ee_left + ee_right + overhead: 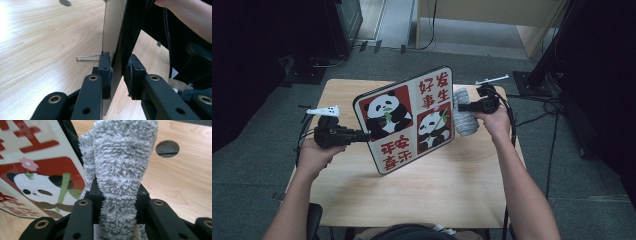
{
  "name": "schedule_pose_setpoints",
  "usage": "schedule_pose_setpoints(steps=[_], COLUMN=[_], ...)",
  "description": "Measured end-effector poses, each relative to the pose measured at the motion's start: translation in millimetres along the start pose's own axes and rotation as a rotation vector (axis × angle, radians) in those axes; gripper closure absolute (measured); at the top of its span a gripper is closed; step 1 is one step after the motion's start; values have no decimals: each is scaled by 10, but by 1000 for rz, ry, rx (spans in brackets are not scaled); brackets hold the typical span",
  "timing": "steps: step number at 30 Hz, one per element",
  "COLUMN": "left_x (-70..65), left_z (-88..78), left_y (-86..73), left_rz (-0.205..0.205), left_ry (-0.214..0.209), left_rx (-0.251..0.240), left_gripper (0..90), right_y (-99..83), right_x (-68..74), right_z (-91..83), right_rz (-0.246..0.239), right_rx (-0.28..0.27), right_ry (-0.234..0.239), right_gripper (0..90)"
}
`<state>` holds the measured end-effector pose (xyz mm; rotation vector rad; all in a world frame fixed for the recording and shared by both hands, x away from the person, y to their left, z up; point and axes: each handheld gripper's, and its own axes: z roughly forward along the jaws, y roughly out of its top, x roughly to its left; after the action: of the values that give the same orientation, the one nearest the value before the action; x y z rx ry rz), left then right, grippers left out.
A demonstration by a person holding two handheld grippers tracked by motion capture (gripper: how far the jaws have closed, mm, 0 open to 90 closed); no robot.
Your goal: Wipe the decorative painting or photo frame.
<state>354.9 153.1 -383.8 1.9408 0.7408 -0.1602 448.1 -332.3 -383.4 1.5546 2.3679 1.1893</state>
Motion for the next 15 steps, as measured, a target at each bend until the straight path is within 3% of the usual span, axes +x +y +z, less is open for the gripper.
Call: schedule_pose_setpoints(steps=[15], left_x=[1], left_z=[11], left_y=[0], left_rz=[8], left_ry=[3], left_rx=[6], left_gripper=[766], right_y=[-228], right_x=[-66], right_z=[122], right_rz=[30], right_rx=[-10], right_ry=[-8], right_gripper=[689])
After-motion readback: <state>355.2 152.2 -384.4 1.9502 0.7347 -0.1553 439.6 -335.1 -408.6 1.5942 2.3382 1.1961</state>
